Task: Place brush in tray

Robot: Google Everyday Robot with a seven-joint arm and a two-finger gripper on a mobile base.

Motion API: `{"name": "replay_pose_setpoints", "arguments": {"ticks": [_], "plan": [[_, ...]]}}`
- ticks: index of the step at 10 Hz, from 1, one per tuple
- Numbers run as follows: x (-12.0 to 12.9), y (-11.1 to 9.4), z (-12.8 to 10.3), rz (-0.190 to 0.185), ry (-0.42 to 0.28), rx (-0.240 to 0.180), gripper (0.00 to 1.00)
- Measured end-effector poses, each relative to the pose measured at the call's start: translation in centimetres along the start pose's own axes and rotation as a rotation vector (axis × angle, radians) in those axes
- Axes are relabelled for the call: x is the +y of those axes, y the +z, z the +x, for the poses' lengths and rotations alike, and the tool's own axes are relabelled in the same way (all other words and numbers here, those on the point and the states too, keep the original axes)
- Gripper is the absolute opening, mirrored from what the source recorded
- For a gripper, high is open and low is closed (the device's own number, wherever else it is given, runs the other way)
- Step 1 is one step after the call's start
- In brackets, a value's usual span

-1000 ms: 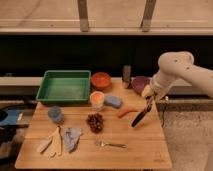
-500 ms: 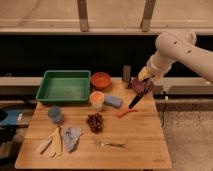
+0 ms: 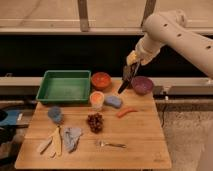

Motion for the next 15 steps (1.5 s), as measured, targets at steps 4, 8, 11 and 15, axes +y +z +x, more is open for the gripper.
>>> {"name": "replay_pose_setpoints", "arguments": {"ticks": [4,8,11,15], "plan": [[5.3,1.2,-3.8,-0.05,-0.097,0.009,0.0],[5.2,1.2,-3.8,-0.048,-0.097,0.009,0.0],[4.8,1.2,-3.8,-0.044,-0.093,0.009,0.0],[4.8,1.7,-5.0,-0.084,-0.07,-0.012,0.0]]}}
